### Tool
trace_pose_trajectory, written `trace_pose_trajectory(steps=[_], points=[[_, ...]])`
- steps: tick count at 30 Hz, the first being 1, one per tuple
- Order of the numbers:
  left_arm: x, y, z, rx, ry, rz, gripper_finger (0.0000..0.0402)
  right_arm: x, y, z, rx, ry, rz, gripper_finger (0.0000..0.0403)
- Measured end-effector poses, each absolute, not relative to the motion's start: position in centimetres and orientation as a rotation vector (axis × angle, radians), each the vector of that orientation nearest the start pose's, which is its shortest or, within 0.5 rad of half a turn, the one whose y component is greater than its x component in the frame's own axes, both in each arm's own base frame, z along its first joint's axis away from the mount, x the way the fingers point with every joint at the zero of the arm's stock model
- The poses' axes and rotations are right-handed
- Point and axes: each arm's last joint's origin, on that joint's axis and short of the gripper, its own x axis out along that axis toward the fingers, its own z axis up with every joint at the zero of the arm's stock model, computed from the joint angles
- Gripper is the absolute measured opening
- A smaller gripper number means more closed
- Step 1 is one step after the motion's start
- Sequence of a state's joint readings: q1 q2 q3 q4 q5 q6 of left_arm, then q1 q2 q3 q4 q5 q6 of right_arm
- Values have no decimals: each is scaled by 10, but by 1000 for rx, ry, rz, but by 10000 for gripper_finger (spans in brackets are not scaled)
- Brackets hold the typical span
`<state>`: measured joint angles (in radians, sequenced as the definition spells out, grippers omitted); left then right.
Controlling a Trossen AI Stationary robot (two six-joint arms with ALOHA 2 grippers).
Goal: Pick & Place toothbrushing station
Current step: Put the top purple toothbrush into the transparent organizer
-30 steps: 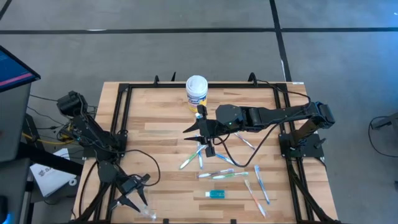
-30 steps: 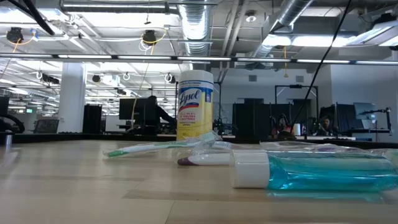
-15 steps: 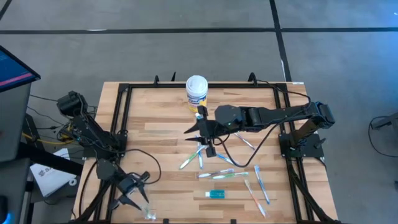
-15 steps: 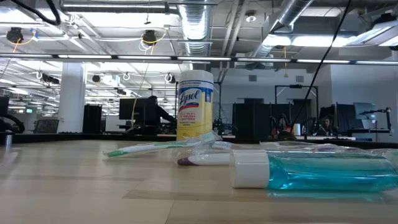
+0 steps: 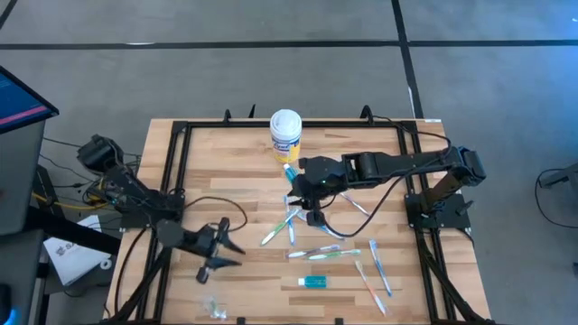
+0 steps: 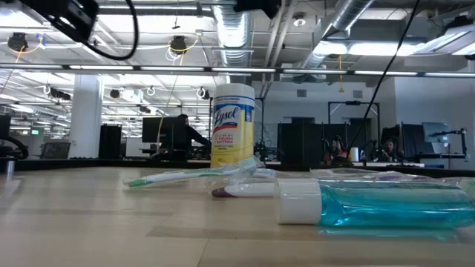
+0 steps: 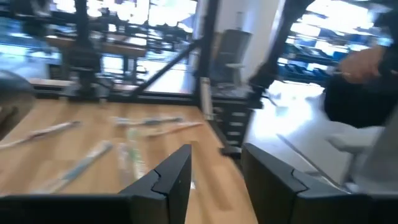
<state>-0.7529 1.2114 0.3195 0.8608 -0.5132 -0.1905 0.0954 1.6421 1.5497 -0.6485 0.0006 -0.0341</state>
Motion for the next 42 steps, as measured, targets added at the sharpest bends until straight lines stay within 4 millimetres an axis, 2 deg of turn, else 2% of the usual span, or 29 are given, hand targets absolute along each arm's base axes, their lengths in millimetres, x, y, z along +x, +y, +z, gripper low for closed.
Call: trace_pose_trajectory(steps=[3,11,22,33,42], points=[[180,-129,195,-173,43,-179,130,352,30,329,-1,833,61,102],[197,-104,195,-229,51,-170,129,338,15,281,139,1059,-61,102],[207,-82,194,-230,48,-90,126,319,-8,229,191,1211,-248,102],[209,-77,194,-229,49,-62,125,295,-37,189,272,1299,-397,102],[209,-77,194,-229,49,-63,122,281,-48,173,322,1338,-458,102]])
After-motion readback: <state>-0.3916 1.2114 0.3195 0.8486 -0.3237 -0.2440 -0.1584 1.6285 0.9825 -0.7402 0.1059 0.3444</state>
